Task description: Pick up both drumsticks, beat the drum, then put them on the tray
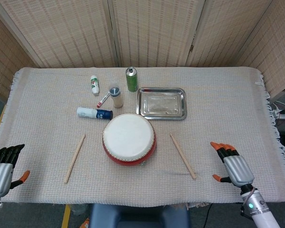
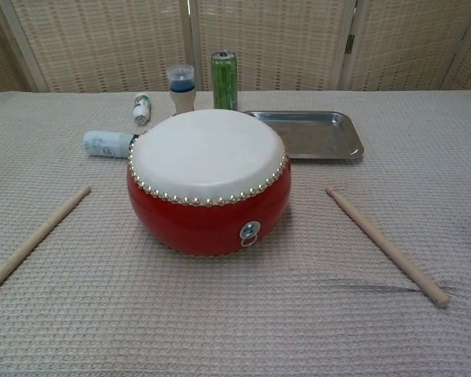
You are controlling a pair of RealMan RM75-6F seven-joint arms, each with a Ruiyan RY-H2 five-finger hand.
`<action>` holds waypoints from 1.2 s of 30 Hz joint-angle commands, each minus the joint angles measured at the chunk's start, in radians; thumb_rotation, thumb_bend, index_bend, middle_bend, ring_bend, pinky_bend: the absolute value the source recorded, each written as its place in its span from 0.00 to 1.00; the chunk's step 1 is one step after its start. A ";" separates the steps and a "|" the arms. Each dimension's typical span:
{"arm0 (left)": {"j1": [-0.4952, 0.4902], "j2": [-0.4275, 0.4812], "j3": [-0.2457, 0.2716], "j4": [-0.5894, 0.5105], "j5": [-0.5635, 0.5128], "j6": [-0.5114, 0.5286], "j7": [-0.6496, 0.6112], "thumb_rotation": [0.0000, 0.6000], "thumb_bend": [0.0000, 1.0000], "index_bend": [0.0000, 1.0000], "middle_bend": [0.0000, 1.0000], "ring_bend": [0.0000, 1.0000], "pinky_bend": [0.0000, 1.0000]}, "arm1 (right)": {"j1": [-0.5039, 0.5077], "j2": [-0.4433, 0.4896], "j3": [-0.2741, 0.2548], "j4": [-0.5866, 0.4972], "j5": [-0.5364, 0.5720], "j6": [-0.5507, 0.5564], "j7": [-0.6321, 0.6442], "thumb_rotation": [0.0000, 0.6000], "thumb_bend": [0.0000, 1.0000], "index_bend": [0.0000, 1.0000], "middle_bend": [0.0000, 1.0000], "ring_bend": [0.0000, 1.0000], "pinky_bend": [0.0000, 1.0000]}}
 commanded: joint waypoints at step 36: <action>-0.018 -0.032 0.001 0.073 -0.022 -0.064 -0.059 1.00 0.28 0.11 0.13 0.12 0.11 | 0.202 -0.296 0.090 0.342 0.192 -0.180 -0.111 1.00 0.23 0.07 0.11 0.00 0.12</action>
